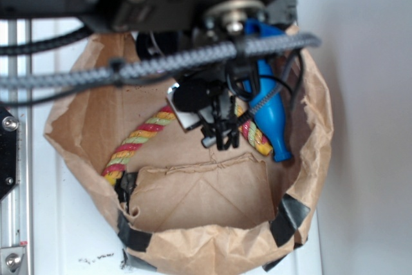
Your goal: Grab the multicolored rope.
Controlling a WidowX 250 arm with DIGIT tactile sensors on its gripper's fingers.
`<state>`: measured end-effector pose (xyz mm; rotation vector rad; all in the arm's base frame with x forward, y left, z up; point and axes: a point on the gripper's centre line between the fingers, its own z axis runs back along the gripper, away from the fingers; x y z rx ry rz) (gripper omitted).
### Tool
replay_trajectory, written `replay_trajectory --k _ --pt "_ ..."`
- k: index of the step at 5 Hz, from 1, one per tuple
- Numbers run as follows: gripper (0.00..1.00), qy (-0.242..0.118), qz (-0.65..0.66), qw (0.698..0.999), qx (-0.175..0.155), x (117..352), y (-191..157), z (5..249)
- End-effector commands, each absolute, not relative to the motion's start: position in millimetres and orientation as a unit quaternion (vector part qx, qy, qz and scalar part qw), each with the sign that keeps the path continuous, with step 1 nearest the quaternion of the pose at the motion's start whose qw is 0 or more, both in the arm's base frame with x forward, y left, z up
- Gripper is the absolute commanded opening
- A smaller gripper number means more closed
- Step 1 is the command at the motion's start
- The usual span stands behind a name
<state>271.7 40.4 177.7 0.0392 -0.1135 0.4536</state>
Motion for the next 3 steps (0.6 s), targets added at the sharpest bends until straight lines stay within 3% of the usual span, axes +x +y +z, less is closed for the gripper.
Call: replay_trajectory --k 1,2,3 --pt "1.0 -0.101 0.214 0.971 0.019 281 41 155" --pt "1.0 -0.108 0.213 0.97 0.038 293 42 129" --pt "1.0 -0.075 0.193 0.977 0.055 297 43 96"
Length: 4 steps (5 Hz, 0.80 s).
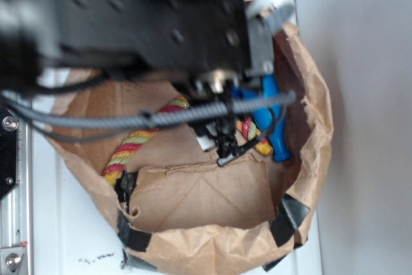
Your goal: Grab the multicolored rope.
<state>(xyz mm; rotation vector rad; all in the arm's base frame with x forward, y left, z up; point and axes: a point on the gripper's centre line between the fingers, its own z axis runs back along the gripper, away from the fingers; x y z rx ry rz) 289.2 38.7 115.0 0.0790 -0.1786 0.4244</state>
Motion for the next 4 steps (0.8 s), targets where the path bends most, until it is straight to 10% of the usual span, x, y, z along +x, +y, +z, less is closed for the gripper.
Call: replay_trajectory --k 1,4 --pt "1.0 -0.078 0.189 0.975 0.088 299 43 73" --pt "1.0 -0.057 0.161 0.972 0.161 303 46 36"
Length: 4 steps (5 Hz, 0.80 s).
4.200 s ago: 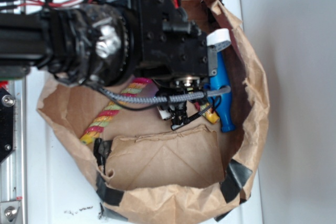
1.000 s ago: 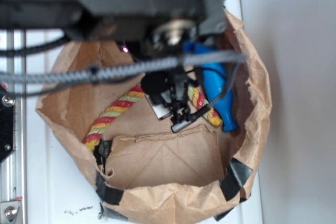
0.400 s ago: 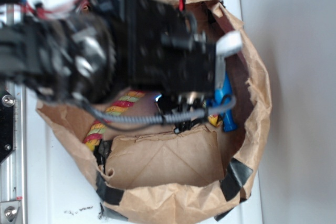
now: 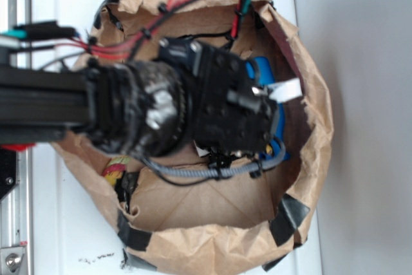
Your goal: Grab the multicolored rope.
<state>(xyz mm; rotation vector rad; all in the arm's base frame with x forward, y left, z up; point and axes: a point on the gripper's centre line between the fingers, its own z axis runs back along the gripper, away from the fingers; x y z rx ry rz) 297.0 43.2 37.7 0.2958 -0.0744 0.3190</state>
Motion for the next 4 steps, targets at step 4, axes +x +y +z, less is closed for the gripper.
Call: replay_trajectory --k 4 --pt "0.0 -0.079 0.173 0.968 0.161 304.2 48.0 39.4"
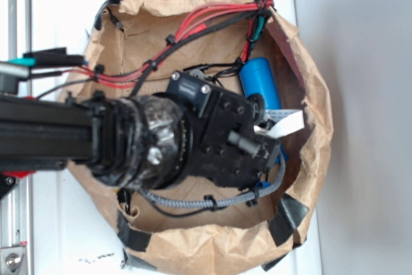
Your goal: Grab the multicolored rope.
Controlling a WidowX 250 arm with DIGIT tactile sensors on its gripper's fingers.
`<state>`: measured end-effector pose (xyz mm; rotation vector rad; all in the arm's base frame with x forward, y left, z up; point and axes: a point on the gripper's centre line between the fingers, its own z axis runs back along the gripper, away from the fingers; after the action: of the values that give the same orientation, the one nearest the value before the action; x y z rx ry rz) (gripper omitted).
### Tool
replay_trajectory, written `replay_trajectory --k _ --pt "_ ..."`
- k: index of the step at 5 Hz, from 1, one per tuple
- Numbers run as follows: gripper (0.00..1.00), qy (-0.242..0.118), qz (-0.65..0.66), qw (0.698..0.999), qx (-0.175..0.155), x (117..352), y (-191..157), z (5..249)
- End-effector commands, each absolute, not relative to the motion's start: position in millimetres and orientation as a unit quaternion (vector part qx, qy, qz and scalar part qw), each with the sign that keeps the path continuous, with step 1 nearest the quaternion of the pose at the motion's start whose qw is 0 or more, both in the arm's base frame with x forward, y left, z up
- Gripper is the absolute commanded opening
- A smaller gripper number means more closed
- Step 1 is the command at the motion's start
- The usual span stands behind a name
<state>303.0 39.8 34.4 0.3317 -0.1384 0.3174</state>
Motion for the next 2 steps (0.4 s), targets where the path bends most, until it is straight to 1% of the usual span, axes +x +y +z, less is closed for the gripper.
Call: replay_trajectory --k 1,2 --pt "0.0 -0.083 0.177 0.968 0.16 306.3 50.1 43.5" --pt "1.0 -0.083 0.177 0.968 0.16 306.3 50.1 43.5"
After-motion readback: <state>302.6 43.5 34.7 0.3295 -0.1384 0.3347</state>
